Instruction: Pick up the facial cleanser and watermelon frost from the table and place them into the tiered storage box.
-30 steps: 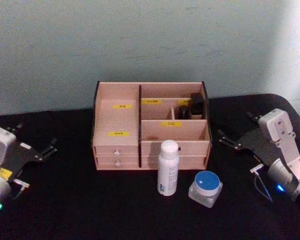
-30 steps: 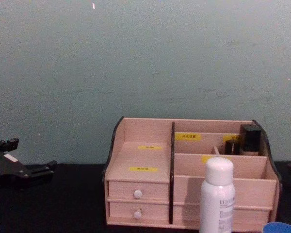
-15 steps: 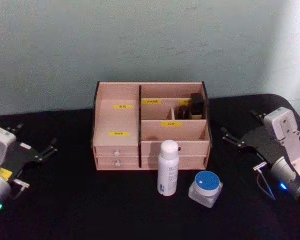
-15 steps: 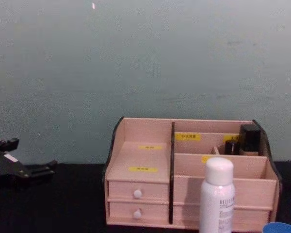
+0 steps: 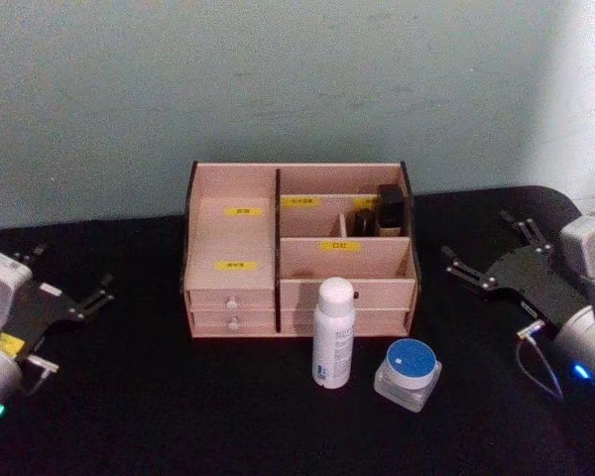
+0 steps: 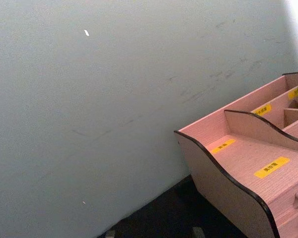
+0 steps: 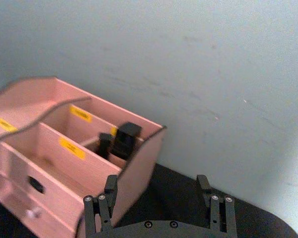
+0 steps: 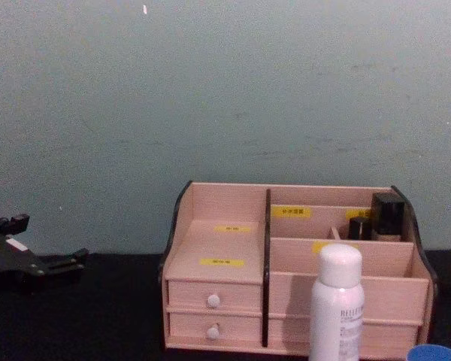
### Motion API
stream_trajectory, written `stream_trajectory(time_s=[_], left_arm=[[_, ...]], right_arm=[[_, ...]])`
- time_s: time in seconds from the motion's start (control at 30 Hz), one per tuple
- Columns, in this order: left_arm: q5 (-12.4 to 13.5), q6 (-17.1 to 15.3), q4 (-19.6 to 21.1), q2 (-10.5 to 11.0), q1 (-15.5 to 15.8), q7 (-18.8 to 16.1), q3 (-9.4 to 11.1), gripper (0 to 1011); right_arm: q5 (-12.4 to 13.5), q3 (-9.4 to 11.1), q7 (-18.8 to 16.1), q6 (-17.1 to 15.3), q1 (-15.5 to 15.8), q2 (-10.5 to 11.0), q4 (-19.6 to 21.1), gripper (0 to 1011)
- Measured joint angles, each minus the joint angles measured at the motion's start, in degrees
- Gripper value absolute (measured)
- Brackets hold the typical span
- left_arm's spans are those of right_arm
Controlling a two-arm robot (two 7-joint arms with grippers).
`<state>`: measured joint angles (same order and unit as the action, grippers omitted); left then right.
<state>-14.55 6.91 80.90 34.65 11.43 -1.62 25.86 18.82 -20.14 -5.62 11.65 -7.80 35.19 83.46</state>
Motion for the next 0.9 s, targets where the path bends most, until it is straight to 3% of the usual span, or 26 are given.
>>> stream_trajectory(time_s=[0.13, 0.3, 0.33, 0.53, 0.9], left_arm=[[0.0, 0.0, 0.0, 0.0, 0.0, 0.0, 0.0, 1001], [0.0, 0.0, 0.0, 0.0, 0.0, 0.0, 0.0, 1001], [0.0, 0.0, 0.0, 0.0, 0.0, 0.0, 0.0, 1001], [0.0, 0.0, 0.0, 0.0, 0.0, 0.0, 0.0, 1001], [0.0, 0.0, 0.0, 0.0, 0.0, 0.0, 0.0, 1002]], right_arm=[[3.8, 1.5, -4.7, 1.8, 1.7, 1.0, 1.8, 1003], [6.6, 2.3, -8.8, 2.2, 2.7, 1.9, 2.9, 1002], [7.8, 2.5, -11.2, 2.3, 3.2, 2.4, 3.5, 1003], [9.2, 2.2, -16.4, 2.3, 3.8, 3.3, 4.1, 1002], [9.8, -0.4, -26.0, 0.6, 3.1, 3.4, 4.0, 1002]])
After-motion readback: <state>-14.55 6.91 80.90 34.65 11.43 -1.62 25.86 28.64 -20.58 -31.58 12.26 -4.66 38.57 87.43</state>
